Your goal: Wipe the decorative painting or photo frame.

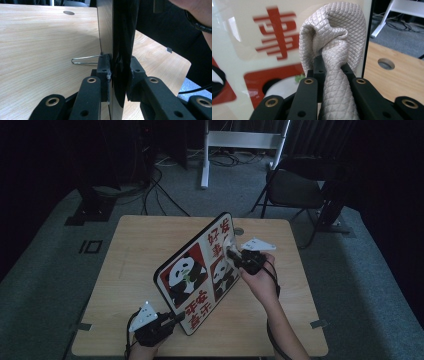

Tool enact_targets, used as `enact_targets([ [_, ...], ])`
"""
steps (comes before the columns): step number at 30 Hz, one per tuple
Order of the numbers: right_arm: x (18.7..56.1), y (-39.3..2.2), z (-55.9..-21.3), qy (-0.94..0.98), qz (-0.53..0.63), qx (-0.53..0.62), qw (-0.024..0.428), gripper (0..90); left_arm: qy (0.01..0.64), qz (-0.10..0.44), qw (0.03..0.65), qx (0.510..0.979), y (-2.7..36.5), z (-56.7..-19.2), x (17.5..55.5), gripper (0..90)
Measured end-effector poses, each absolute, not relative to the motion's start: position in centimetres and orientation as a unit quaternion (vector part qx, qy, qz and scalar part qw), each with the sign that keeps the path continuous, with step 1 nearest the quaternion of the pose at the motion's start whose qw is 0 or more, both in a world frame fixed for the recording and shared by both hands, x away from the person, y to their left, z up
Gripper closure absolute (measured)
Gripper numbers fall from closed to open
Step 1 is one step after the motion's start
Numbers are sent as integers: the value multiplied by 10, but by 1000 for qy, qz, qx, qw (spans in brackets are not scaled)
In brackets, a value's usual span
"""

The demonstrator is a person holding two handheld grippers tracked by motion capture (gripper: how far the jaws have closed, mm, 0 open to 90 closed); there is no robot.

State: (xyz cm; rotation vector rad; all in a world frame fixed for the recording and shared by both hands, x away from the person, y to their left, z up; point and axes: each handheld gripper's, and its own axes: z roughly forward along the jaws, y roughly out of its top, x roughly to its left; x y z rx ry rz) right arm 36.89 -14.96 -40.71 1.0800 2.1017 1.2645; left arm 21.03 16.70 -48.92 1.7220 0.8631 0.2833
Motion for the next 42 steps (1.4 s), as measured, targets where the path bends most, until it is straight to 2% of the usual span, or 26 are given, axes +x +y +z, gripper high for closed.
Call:
enact_targets([
  [42, 361, -169, -498, 789, 385, 448, 171, 816, 365, 119, 564, 731, 166, -490, 210, 768],
])
